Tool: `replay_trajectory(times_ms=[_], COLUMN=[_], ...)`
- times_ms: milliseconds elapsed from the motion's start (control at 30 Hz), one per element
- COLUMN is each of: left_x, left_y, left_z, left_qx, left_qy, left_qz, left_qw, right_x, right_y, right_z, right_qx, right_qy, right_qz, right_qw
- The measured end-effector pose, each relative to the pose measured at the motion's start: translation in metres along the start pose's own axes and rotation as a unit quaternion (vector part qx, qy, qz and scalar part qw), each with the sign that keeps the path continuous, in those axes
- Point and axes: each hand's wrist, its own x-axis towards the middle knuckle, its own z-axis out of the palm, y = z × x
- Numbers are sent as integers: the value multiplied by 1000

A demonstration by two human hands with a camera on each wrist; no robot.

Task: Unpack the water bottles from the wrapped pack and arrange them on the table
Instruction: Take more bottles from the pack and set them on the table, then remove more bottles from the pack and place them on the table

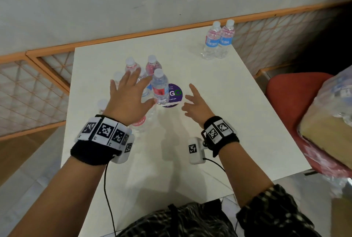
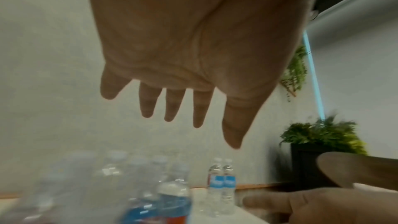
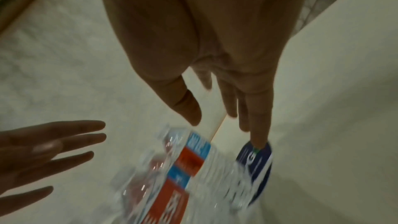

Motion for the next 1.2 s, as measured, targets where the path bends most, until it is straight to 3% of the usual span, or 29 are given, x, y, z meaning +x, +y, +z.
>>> replay_trajectory(times_ms=[67, 167, 333, 467, 667, 833, 933, 1000, 1100, 1200], left_x=[7, 17, 28, 37, 55, 77, 79, 79, 81, 83], left_y=[27, 71, 162, 253, 386, 466, 484, 488, 491, 490], left_z=[7, 38, 109, 155, 181, 176, 177, 181, 184, 185], left_qx=[-73, -149, -108, -62, -52, -65, -102, -101, -86, -51], left_qy=[22, -77, -240, -296, -257, -199, -138, -105, -100, -113], left_qz=[76, 135, 181, 241, 334, 359, 365, 374, 383, 385], left_qw=[994, 976, 948, 922, 905, 910, 915, 916, 914, 914], right_x=[-18, -46, -105, -147, -181, -182, -175, -166, -160, -160], right_y=[10, 35, 74, 93, 98, 89, 70, 60, 51, 60], right_z=[-38, -97, -194, -260, -340, -405, -435, -454, -472, -482], right_qx=[-37, -103, -109, -102, -215, -198, -247, -265, -278, -276], right_qy=[9, 28, 115, 179, 223, 304, 338, 322, 281, 288], right_qz=[29, 76, 156, 191, 204, 177, 192, 209, 236, 286], right_qw=[999, 991, 975, 960, 929, 915, 888, 885, 888, 871])
